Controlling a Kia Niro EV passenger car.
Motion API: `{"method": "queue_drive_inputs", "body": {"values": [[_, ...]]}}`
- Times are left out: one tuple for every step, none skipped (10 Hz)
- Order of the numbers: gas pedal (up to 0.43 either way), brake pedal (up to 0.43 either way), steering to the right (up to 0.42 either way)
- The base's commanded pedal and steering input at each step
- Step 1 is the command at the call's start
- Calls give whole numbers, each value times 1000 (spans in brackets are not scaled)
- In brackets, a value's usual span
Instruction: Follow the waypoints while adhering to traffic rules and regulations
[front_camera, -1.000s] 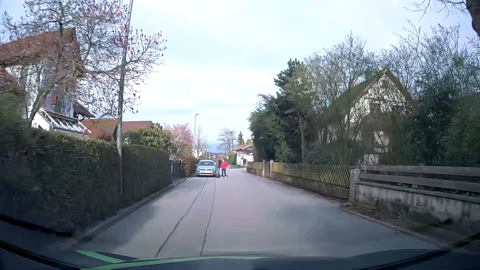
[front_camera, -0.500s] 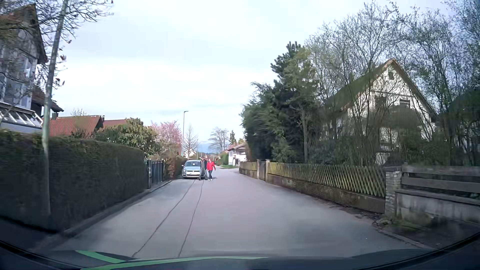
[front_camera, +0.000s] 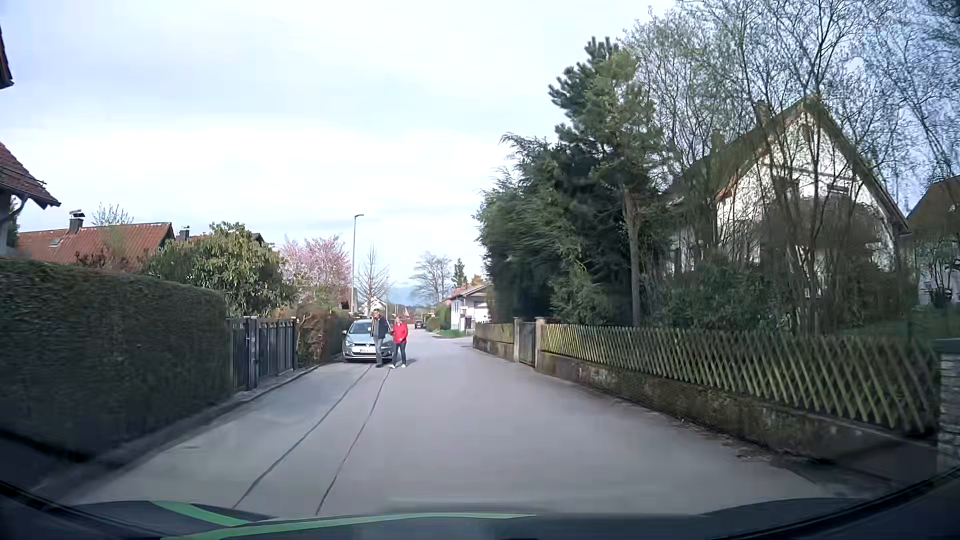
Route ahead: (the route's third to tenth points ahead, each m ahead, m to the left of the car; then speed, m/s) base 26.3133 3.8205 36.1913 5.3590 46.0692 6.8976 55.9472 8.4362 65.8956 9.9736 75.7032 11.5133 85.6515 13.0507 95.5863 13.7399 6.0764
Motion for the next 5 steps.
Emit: {"method": "queue_drive_inputs", "body": {"values": [[59,0,-2],[59,0,-6],[59,0,-10],[59,0,-12],[67,0,-12]]}}
